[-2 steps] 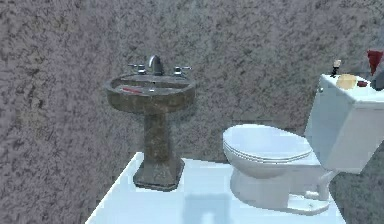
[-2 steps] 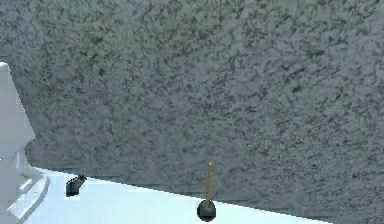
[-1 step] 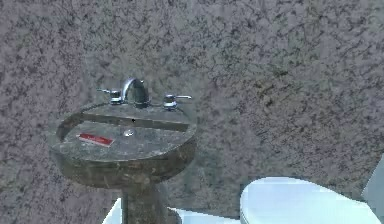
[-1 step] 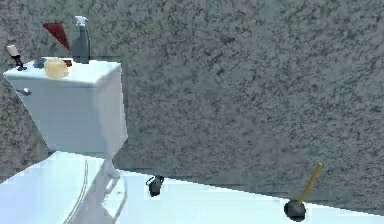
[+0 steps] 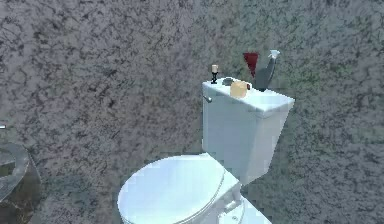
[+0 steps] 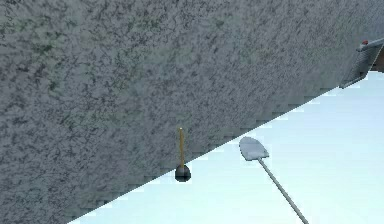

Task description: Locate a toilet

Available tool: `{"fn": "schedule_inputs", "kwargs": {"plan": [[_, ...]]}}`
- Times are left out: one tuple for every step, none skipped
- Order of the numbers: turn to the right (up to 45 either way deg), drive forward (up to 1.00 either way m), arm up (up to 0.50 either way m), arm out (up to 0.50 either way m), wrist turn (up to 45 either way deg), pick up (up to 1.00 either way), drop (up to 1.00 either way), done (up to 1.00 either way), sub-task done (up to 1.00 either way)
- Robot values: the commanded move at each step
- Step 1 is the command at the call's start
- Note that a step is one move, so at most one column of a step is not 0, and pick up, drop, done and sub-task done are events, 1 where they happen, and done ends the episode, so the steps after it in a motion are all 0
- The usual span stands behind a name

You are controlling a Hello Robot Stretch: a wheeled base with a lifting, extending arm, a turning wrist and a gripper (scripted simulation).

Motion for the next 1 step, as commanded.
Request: {"fn": "schedule_inputs", "kwargs": {"plan": [[0.0, 0.00, 0.00, 0.00, 0.0, 0.00, 0.00, 1.00, 0.00]]}}
